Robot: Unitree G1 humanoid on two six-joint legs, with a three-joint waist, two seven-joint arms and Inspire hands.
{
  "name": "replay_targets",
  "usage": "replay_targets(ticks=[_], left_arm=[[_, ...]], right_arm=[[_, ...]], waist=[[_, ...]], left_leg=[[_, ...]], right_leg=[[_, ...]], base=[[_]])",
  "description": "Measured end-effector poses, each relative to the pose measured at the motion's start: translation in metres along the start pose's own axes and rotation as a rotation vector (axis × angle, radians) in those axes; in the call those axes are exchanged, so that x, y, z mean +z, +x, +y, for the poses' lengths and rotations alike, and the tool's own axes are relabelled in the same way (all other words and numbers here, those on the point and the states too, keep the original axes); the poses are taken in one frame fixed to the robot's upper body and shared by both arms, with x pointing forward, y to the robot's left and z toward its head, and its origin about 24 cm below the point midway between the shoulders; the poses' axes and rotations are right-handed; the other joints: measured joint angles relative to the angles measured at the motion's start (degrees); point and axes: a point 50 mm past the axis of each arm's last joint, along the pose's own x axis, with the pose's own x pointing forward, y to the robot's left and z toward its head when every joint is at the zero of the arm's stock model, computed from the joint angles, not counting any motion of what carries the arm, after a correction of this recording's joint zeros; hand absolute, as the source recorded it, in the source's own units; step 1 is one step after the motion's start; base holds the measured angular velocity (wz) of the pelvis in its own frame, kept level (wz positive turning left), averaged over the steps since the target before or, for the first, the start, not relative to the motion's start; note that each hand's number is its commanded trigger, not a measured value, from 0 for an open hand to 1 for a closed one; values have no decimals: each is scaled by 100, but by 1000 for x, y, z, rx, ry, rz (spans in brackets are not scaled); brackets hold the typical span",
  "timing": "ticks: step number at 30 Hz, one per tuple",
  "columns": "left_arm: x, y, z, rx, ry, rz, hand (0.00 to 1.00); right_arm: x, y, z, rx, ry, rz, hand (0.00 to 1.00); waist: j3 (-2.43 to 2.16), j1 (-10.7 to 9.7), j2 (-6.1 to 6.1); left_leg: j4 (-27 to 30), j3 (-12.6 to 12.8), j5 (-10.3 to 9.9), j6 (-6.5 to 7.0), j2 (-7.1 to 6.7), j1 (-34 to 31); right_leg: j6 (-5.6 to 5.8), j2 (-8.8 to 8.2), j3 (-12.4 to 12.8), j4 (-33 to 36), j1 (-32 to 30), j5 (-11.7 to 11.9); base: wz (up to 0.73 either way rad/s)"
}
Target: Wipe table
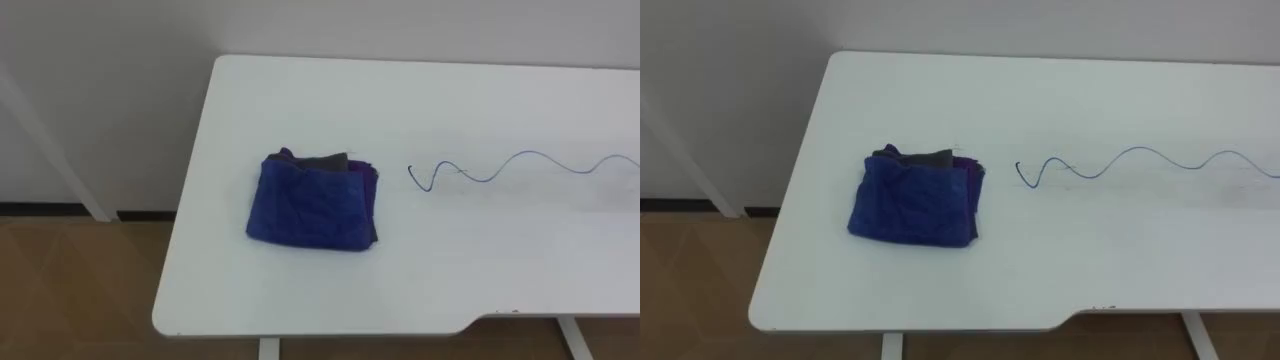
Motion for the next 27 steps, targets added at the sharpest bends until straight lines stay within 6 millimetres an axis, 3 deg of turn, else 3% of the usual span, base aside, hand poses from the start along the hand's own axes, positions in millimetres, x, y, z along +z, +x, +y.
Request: replay_targets(ticks=[16, 25, 26, 27], left_arm=[[11, 2, 1, 11, -42, -30, 0], [-4, 3, 11, 25, -147, 45, 0], [-8, 2, 14, 33, -161, 64, 0], [-14, 1, 16, 42, -178, 87, 0]], right_arm=[[2, 0, 1, 25, 23, -12, 0], [-26, -2, -20, -118, 352, 119, 0], [-32, -3, -26, -151, 402, 150, 0], [-36, -4, -32, -182, 458, 172, 0]], waist=[[-5, 8, 26], [-8, -58, 27], [-13, -122, 18], [-17, -185, -69]], left_leg=[[-13, -22, -1, 0, 7, -15], [-18, 5, 0, 0, 2, 4], [-6, -26, 0, 0, -7, 27], [-7, -27, 0, 0, -9, 50]], right_leg=[[-1, 7, 1, 25, -27, 0], [1, 3, 16, 28, -20, -1], [9, -2, 10, 20, 22, -5], [18, -5, 10, 22, 43, -11]], base=[[0], [-1], [5], [3]])
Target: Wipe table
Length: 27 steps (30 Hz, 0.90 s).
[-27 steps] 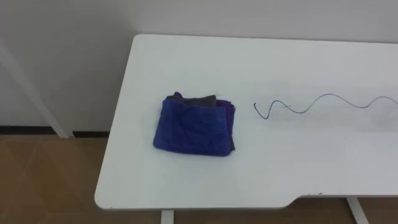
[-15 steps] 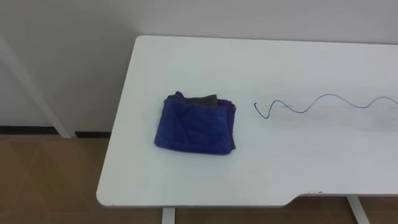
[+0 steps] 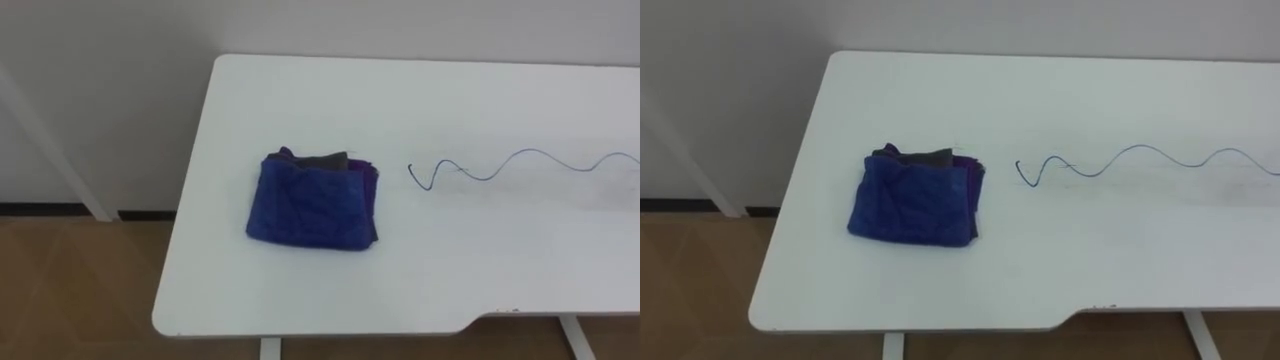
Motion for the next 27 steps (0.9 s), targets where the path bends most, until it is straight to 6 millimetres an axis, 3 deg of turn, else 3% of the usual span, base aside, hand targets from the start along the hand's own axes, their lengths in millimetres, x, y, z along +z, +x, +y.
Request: replay_targets(ticks=[1, 4, 7, 9, 13, 15, 19, 21, 24, 26, 27], left_arm=[[-2, 0, 2, 6, -3, 10, 0], [-8, 2, 16, 34, -22, 33, 0], [-2, 4, 32, 76, -42, 23, 0], [0, 5, 42, 100, -32, 14, 0], [6, 6, 44, 103, -43, -11, 0], [7, 6, 44, 103, -42, -16, 0], [11, 5, 39, 80, 0, -42, 0], [18, 4, 36, 73, 18, -72, 0], [18, 4, 35, 67, 28, -73, 0], [17, 4, 32, 57, 52, -74, 0], [17, 4, 30, 51, 56, -75, 0]], right_arm=[[0, 0, -3, -14, 31, 9, 0], [6, 2, -21, -82, 153, 21, 0], [30, 3, -48, -181, 237, -30, 0], [62, 0, -62, -249, 257, -130, 0], [112, -12, -75, -336, 278, -314, 0], [147, -28, -78, -383, 283, -465, 0], [196, -60, -69, -418, 227, -724, 0], [224, -91, -59, -435, 143, -929, 0], [247, -129, -48, -460, 72, -1147, 0], [256, -151, -40, -472, 26, -1269, 0], [260, -164, -34, -472, -2, -1336, 0]], waist=[[-1, -17, 35], [7, -151, -78], [6, -179, -162], [20, -180, -221], [-4, -191, -282], [-6, -139, -281], [-24, -137, -276], [-15, -134, -269], [-10, -81, -274], [33, -36, -250], [26, -13, -267]], left_leg=[[3, 2, 0, 0, 0, 5], [2, 8, 0, 0, -3, 66], [-13, 30, 0, 1, -14, 92], [-40, 62, -1, 4, -18, 62], [8, 73, -1, 7, -18, 49], [5, 145, 2, 9, -9, -3], [28, 169, 8, 11, -9, -95], [39, 203, 11, 6, -6, -129], [34, 222, 11, 5, 6, -74], [34, 223, 11, 4, 9, -38], [34, 232, 11, 4, 5, -42]], right_leg=[[0, 0, 4, 1, 5, 0], [-2, -2, 24, 15, 21, -10], [-13, -2, 139, 129, -45, -52], [-16, 1, 181, 200, -147, -74], [-15, 7, 204, 212, -168, -62], [-17, 8, 222, 282, -250, -57], [-17, 10, 242, 316, -342, -55], [-17, 19, 300, 348, -433, -55], [-17, 25, 307, 351, -392, -55], [-17, 26, 304, 334, -355, -54], [-15, 19, 296, 259, -327, -53]], base=[[0], [-2], [-12], [-13], [-2], [-9], [-8], [-12], [-7], [-3], [0]])
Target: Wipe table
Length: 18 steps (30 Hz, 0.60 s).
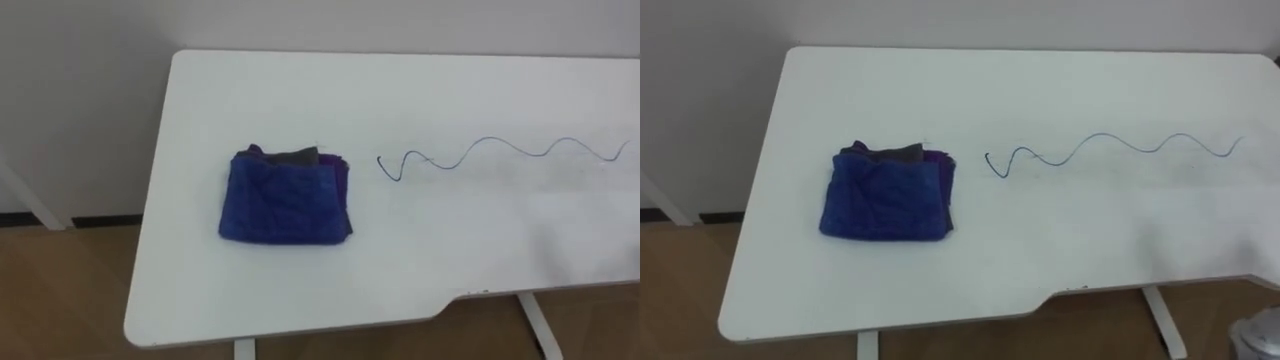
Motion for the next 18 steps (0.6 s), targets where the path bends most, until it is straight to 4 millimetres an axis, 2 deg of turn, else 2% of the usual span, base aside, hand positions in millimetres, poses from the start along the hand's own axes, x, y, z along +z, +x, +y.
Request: replay_targets(ticks=[4, 6, 11, 14, 16, 18], left_arm=[[5, -1, -7, -20, 12, -18, 0], [9, -1, -11, -27, 20, -32, 0], [15, -1, -16, -46, 56, -58, 0], [13, -2, -18, -54, 70, -55, 0], [13, -2, -19, -60, 77, -57, 0], [13, -2, -19, -64, 77, -63, 0]], right_arm=[[33, -5, 7, 28, -25, -179, 0], [54, -14, 15, 63, -28, -292, 0], [82, -28, 35, 170, -27, -430, 0], [101, -35, 46, 237, -17, -506, 0], [110, -37, 49, 258, -30, -550, 0], [118, -46, 57, 299, -94, -633, 0]], waist=[[3, 95, 18], [-12, 194, 45], [-15, 357, 67], [-21, 382, 49], [-20, 503, 51], [-25, 542, 43]], left_leg=[[1, 34, 0, 0, -8, -43], [5, 15, 0, 0, 6, -55], [8, 7, 0, -1, 35, -66], [8, -18, 2, -3, 53, -62], [8, -72, 2, -3, 57, -70], [11, -105, 2, -3, 56, -92]], right_leg=[[5, -12, -35, 7, -6, 4], [5, -14, -34, 2, -7, 4], [4, -12, -127, 7, -23, 4], [-2, -6, -173, 6, -8, 8], [-5, -7, -206, 2, 1, 10], [-8, -11, -252, 0, 3, 12]], base=[[4], [0], [7], [7], [9], [10]])
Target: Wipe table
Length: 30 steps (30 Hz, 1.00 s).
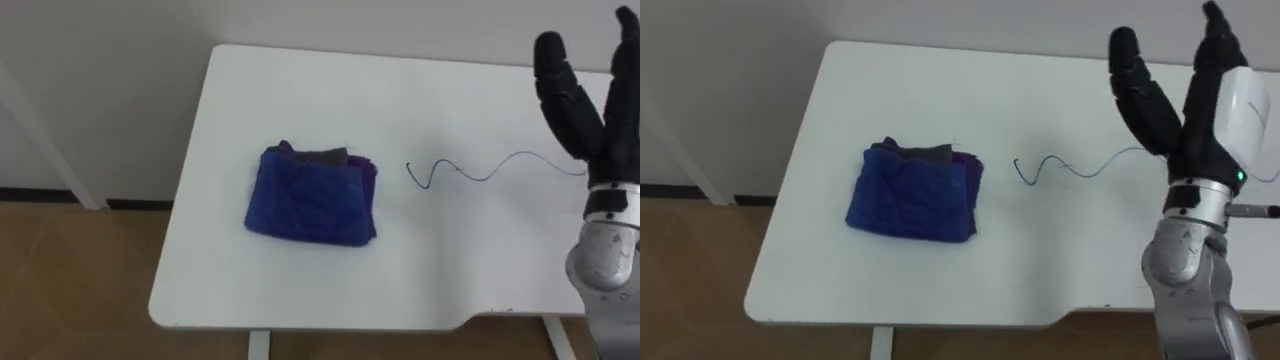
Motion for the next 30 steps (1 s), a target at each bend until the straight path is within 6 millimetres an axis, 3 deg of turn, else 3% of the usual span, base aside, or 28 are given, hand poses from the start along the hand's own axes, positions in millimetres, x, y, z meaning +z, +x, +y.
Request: replay_targets(ticks=[6, 12, 14, 20, 28, 30], left_arm=[[2, 0, -2, -14, 42, -15, 0], [13, 3, -2, -24, 54, -38, 0], [17, 3, -3, -28, 76, -53, 0], [31, 4, -4, -29, 80, -99, 0], [29, 3, -2, -23, 96, -110, 0], [26, 3, 0, -15, 105, -101, 0]], right_arm=[[17, -5, 22, 149, -41, -88, 0], [29, -15, 45, 317, -109, -163, 0], [29, -20, 52, 364, -124, -169, 0], [22, -35, 77, 521, -152, -152, 0], [3, -43, 86, 594, -284, -126, 0], [-9, -50, 91, 632, -334, -97, 0]], waist=[[-5, 173, -29], [52, 369, -102], [43, 427, -117], [41, 501, -117], [64, 550, -54], [70, 551, -41]], left_leg=[[29, -141, 0, 0, -5, -78], [30, -176, 13, -22, -9, -184], [29, -180, 14, -23, -7, -188], [28, -303, 15, -25, -3, -205], [25, -392, 15, -25, -10, -196], [25, -449, 15, -25, -12, -119]], right_leg=[[0, -15, -93, 0, -7, 0], [-33, 2, -133, -103, -37, 37], [-33, 3, -136, -105, -39, 38], [-32, -3, -217, -200, -2, 39], [-31, -1, -230, -200, 18, 39], [-31, 4, -229, -210, 112, 39]], base=[[10], [2], [3], [9], [2], [10]])
